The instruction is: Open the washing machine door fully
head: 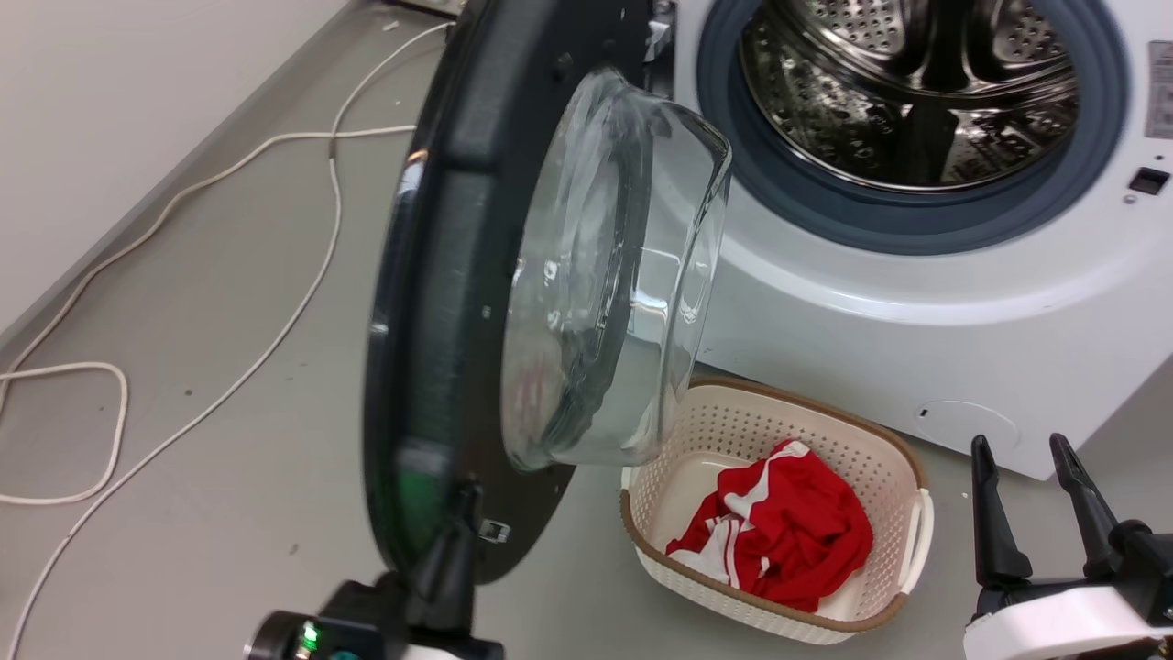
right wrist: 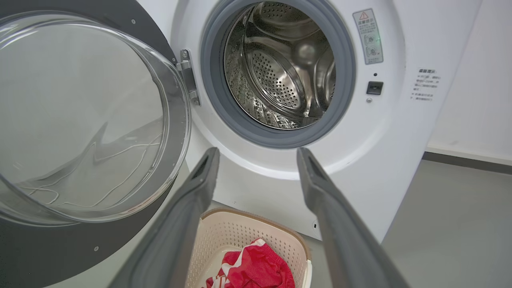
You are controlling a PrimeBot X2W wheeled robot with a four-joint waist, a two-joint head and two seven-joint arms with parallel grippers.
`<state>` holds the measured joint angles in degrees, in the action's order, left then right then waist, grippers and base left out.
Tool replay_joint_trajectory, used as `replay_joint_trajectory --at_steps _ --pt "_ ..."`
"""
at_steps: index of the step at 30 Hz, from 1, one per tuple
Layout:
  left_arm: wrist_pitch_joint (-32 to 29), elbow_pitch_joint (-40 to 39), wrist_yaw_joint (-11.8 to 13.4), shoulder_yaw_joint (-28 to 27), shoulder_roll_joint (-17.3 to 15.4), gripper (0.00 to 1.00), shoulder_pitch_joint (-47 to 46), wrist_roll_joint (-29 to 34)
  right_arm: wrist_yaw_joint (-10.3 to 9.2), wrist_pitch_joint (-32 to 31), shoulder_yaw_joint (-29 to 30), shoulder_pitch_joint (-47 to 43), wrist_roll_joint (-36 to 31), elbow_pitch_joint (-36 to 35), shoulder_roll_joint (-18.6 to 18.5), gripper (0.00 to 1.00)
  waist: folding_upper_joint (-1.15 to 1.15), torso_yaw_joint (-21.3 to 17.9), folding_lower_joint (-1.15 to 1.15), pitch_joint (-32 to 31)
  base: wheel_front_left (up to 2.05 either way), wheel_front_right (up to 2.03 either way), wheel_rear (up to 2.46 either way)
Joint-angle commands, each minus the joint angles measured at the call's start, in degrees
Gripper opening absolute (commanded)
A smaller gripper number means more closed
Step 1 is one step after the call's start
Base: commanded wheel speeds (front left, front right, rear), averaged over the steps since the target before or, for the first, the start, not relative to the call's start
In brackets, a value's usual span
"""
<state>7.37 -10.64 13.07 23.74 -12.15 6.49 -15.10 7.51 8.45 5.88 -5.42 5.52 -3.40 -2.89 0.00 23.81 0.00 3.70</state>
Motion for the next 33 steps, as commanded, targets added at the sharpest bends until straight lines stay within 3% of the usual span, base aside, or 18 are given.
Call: replay_joint_trajectory --at_steps 1,13,14,18,33 --pt "0.44 0.98 0.25 -1.35 -0.75 0.00 -1.26 -0.27 -0.04 -0.19 -0.02 0.81 -0.20 -0.28 0.06 1.00 0.00 0.90 0.00 0.73 0.00 0.00 0.00" --pt "6.38 13.03 -1.15 -12.25 -2.97 0.00 -9.73 -6.34 -0.04 -1.72 0.07 1.98 -1.43 -1.32 0.07 1.00 0.00 -0.46 0.00 3.05 0.00 0.00 0.00" --pt "7.14 15.92 -2.18 -15.29 -3.56 0.00 -11.96 -8.25 -0.04 -1.87 0.26 2.15 -1.54 -1.44 0.07 1.00 0.00 -1.35 0.00 3.64 0.00 0.00 0.00" --pt "7.59 19.20 -3.35 -18.85 -4.79 0.00 -14.78 -9.98 -0.04 -2.18 0.15 2.75 -1.72 -1.62 0.07 1.00 0.00 -2.54 0.00 4.60 0.00 0.00 0.00" --pt "7.94 32.57 -6.81 -28.20 -10.09 0.00 -24.96 -10.67 -0.04 -1.52 0.32 4.53 -1.62 -0.51 0.07 1.00 0.00 -4.86 0.00 6.89 0.00 0.00 0.00"
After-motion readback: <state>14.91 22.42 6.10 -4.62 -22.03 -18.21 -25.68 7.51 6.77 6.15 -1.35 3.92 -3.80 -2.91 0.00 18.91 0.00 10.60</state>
